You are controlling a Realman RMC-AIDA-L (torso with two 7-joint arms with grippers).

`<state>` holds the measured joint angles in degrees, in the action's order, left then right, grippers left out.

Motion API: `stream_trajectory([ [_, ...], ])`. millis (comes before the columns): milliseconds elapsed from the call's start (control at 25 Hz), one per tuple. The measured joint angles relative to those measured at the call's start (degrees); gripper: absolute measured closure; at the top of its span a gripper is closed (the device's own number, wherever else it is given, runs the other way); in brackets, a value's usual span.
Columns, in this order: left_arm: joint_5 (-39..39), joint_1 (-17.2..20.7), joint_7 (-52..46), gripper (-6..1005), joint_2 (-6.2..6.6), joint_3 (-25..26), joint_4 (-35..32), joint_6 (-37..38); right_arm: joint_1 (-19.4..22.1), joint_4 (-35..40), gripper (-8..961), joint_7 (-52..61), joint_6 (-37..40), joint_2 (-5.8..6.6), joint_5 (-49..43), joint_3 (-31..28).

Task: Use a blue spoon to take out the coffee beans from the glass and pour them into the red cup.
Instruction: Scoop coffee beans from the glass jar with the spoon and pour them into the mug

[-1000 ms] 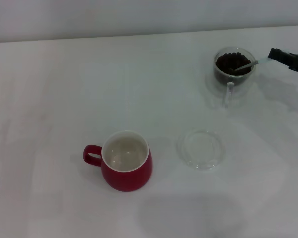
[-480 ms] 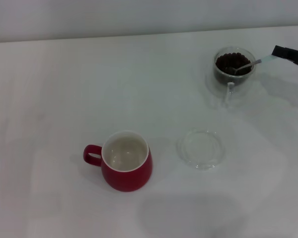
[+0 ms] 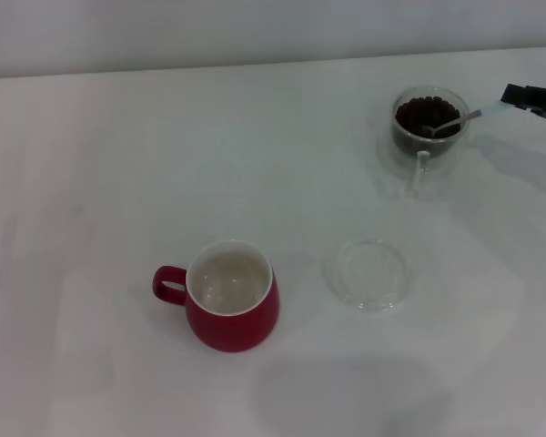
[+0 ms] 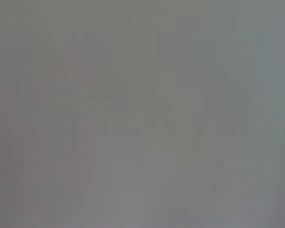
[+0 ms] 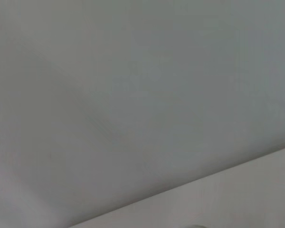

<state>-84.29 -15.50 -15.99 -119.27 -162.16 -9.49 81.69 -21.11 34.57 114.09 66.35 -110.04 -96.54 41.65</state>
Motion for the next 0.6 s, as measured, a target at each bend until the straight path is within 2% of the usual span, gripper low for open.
stream_trajectory([
  [400, 0.01, -1.36, 0.0, 213, 0.09, 0.0, 0.18, 0.26, 0.02, -0.3, 800, 5.33, 2.42, 1.28, -1.11, 0.02],
  [600, 0.01, -1.66, 0.0, 214, 0.13, -0.01, 0.18, 0.51, -0.02, -0.34, 800, 6.83, 2.68, 1.36, -1.44, 0.01],
])
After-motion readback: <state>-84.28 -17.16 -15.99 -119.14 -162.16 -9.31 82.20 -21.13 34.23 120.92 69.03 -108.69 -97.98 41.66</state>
